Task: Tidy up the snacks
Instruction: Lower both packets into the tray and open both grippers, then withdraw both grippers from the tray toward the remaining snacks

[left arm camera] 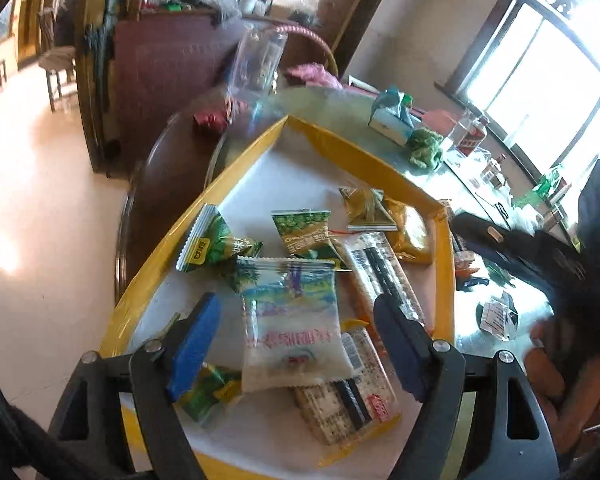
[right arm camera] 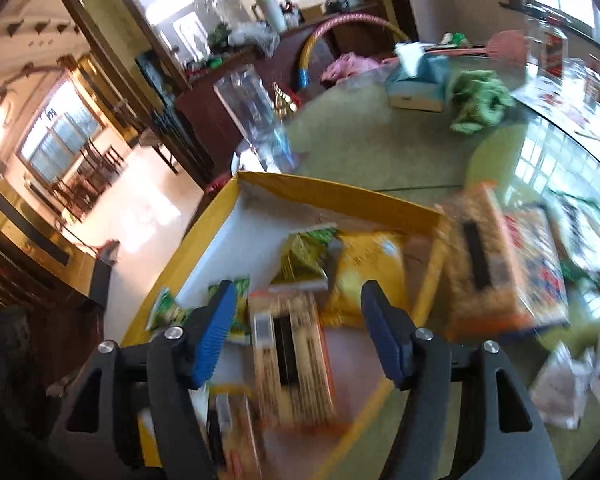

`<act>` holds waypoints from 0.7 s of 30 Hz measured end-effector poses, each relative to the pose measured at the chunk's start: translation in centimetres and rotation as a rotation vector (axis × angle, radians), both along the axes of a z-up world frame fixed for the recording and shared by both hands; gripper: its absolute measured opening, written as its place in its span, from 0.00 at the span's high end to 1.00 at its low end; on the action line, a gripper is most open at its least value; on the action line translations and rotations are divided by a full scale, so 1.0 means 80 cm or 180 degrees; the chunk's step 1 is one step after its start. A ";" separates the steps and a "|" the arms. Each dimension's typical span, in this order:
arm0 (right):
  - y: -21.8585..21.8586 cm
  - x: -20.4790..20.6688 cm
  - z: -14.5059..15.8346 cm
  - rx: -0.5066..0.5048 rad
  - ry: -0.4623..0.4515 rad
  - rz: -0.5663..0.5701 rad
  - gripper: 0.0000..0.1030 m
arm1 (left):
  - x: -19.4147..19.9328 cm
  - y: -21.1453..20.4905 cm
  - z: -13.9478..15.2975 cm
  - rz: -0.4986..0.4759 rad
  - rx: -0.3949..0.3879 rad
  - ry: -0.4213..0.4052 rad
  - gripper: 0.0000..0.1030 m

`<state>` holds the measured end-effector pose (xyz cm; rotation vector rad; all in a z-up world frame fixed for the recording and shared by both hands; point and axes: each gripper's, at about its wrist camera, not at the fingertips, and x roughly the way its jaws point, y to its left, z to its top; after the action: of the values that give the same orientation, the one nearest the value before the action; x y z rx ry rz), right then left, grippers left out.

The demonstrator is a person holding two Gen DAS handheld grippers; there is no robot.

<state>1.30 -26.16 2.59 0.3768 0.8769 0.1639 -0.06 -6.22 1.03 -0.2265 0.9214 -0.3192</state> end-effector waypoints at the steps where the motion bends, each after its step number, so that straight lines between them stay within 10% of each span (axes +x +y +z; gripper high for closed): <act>1: -0.007 -0.014 0.002 0.0047 -0.0031 -0.0030 0.35 | -0.005 -0.004 0.003 -0.0043 -0.0012 -0.0025 0.24; 10: -0.131 -0.164 -0.007 0.0461 -0.0140 -0.0621 0.32 | -0.074 -0.097 0.034 -0.0713 -0.0233 -0.0109 0.24; 21: -0.284 -0.209 -0.047 0.0579 0.0208 -0.1401 0.32 | -0.115 -0.188 0.029 -0.1146 0.0057 -0.0080 0.24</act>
<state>-15.43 -48.87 -1.17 0.7381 0.8254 -0.1778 -9.29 -21.23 3.33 -0.0382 0.9387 -0.6442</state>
